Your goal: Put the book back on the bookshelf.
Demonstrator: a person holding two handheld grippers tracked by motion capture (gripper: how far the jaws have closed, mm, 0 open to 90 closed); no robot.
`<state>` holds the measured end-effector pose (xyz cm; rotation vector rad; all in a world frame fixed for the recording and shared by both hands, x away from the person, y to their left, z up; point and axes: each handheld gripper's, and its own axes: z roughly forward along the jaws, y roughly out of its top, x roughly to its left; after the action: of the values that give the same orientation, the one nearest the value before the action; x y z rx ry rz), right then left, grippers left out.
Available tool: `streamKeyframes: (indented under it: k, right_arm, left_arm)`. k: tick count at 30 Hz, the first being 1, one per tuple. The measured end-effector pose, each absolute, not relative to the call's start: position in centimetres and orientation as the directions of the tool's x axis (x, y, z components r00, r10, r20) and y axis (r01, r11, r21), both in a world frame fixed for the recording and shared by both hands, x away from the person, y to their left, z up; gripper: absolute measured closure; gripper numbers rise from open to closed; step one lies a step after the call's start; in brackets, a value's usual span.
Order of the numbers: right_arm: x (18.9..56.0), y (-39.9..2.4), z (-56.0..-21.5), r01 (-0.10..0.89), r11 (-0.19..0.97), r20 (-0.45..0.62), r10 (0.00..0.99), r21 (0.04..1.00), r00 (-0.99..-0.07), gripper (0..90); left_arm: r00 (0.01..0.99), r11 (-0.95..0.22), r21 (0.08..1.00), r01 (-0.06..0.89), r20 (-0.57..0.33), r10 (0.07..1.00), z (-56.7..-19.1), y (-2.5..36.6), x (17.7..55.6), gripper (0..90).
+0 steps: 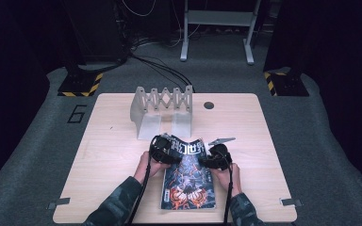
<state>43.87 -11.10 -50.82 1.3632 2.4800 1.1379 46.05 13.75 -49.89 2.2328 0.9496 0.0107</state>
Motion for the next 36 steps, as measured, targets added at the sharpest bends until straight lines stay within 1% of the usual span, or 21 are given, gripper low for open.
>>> streamKeyframes:
  k: [2,5,6,8,9,13,14,18,20,26,27,28,29,30,32,34,36]
  right_arm:
    - [43.9,-11.2,-50.9,0.690,0.316,0.274,0.750,0.651,-0.602,62.9]
    - [43.9,-11.2,-50.8,0.688,0.322,0.281,0.739,0.651,-0.612,54.3]
    - [43.9,-11.2,-50.8,0.688,0.322,0.286,0.735,0.650,-0.615,51.5]
    - [43.9,-11.4,-50.7,0.686,0.327,0.284,0.733,0.650,-0.618,48.1]
    - [43.9,-11.6,-50.7,0.692,0.323,0.290,0.734,0.645,-0.614,46.4]
    - [44.0,-12.4,-50.7,0.688,0.322,0.292,0.731,0.650,-0.617,42.0]
    - [44.0,-12.6,-50.7,0.689,0.320,0.292,0.732,0.650,-0.615,41.1]
    - [44.1,-13.2,-50.6,0.703,0.324,0.291,0.742,0.634,-0.604,36.6]
    - [44.2,-13.5,-50.5,0.713,0.313,0.310,0.739,0.628,-0.598,35.9]
    - [44.7,-13.8,-50.0,0.695,0.325,0.302,0.726,0.642,-0.618,32.3]
    - [44.7,-13.8,-49.9,0.701,0.318,0.313,0.725,0.638,-0.614,31.4]
    - [44.8,-13.9,-49.8,0.709,0.308,0.325,0.726,0.634,-0.606,30.6]
    - [44.9,-13.9,-49.8,0.709,0.305,0.330,0.723,0.636,-0.607,30.1]
    - [45.0,-14.0,-49.8,0.701,0.306,0.326,0.719,0.645,-0.614,29.4]
    - [45.1,-14.0,-49.8,0.710,0.300,0.337,0.721,0.637,-0.606,29.1]
    - [45.4,-14.2,-49.8,0.714,0.288,0.353,0.715,0.638,-0.603,28.0]
    - [45.6,-14.0,-49.8,0.707,0.296,0.345,0.712,0.642,-0.611,27.2]
  left_arm:
    - [0.726,-0.468,0.624,0.626,-0.248,0.641,-49.9,13.7,45.7,65.5]
    - [0.732,-0.466,0.637,0.614,-0.240,0.637,-49.7,13.9,45.5,66.6]
    - [0.722,-0.446,0.646,0.620,-0.248,0.646,-49.7,13.8,45.3,66.8]
    - [0.733,-0.456,0.651,0.608,-0.238,0.638,-49.6,13.9,45.3,67.4]
    - [0.731,-0.441,0.664,0.604,-0.241,0.639,-49.5,13.9,45.1,67.6]
    - [0.723,-0.414,0.681,0.604,-0.250,0.644,-49.5,13.8,44.7,68.8]
    - [0.731,-0.411,0.698,0.587,-0.239,0.639,-49.4,14.0,44.5,69.3]
    - [0.730,-0.385,0.723,0.574,-0.237,0.641,-49.2,14.1,44.0,70.6]
    - [0.735,-0.379,0.735,0.562,-0.235,0.636,-49.0,14.2,43.8,71.0]
    - [0.755,-0.368,0.772,0.518,-0.211,0.621,-48.5,14.5,43.0,72.2]
    - [0.749,-0.356,0.773,0.525,-0.222,0.624,-48.5,14.5,42.8,72.3]
    - [0.752,-0.352,0.781,0.515,-0.214,0.624,-48.5,14.7,42.8,72.4]
    - [0.746,-0.342,0.780,0.524,-0.227,0.626,-48.5,14.8,42.6,72.4]
    - [0.753,-0.344,0.789,0.509,-0.215,0.622,-48.5,14.9,42.7,72.5]
    - [0.750,-0.335,0.790,0.514,-0.225,0.622,-48.5,15.0,42.5,72.7]
    - [0.761,-0.324,0.809,0.491,-0.216,0.612,-48.4,15.3,42.3,72.9]
    - [0.758,-0.304,0.815,0.494,-0.232,0.610,-48.3,15.3,42.0,73.2]
